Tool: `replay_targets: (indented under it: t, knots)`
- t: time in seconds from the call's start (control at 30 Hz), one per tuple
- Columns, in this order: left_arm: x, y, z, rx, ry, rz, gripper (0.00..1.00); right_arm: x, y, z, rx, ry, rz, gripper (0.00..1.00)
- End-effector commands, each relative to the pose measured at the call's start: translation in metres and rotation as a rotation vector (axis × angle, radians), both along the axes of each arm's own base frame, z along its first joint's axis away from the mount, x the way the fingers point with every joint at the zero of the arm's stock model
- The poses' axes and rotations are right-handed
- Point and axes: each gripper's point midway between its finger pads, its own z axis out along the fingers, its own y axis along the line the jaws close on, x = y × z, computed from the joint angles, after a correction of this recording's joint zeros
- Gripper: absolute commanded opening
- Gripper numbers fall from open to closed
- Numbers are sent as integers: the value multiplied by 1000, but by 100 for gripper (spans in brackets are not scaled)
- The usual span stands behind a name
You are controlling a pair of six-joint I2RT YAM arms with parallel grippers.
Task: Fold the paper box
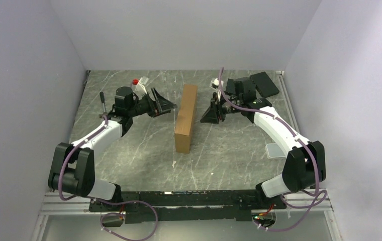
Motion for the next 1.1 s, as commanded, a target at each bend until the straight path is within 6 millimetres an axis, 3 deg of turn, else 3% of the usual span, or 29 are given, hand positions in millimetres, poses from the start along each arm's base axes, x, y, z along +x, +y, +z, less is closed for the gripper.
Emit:
replay_targets:
  t: [0.0, 0.23, 0.37, 0.63, 0.83, 1.07]
  knots:
    - [-2, -20, 9, -25, -15, -100, 84, -5, -4, 21, 104, -64, 42, 40]
    - [2, -33, -17, 22, 56, -135, 82, 4, -14, 1, 98, -13, 4, 47]
    - [2, -34, -30, 24, 93, -148, 65, 10, -18, -17, 68, 27, -10, 47]
    - [1, -15, -52, -19, 142, -128, 45, 23, -23, -37, 34, 83, -76, 47]
    - [2, -3, -64, -63, 155, -114, 36, 57, -37, -85, -63, 205, -336, 47]
    - [2, 2, -80, -106, 180, -127, 34, 78, -46, -144, -158, 363, -506, 50]
